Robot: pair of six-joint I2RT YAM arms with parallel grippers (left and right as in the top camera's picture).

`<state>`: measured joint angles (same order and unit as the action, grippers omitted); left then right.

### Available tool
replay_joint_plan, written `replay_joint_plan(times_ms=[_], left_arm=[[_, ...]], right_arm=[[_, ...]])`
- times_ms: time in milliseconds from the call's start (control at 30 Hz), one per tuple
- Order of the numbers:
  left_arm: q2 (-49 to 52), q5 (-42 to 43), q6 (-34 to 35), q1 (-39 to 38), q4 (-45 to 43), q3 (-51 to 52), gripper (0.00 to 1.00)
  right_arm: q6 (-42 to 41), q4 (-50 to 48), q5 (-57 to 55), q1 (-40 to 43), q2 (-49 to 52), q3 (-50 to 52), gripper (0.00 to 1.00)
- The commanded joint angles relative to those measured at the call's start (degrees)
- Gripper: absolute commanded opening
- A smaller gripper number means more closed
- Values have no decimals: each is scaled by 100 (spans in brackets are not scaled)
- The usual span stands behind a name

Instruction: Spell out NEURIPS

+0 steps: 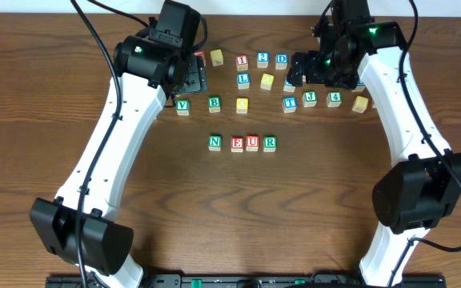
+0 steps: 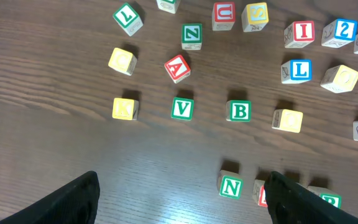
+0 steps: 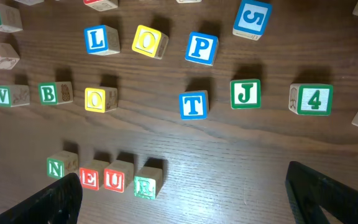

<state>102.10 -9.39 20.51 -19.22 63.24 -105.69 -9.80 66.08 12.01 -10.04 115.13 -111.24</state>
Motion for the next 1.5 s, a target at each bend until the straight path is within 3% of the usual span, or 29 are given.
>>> replay_joint_plan(times_ms=[0, 1467], left_arm=[[35, -74, -57, 28, 39, -103, 84], [50, -9, -33, 13, 35, -15, 84]], right_arm=[[44, -15, 33, -57, -35, 28, 99], [44, -37, 37, -57, -35, 31, 99]])
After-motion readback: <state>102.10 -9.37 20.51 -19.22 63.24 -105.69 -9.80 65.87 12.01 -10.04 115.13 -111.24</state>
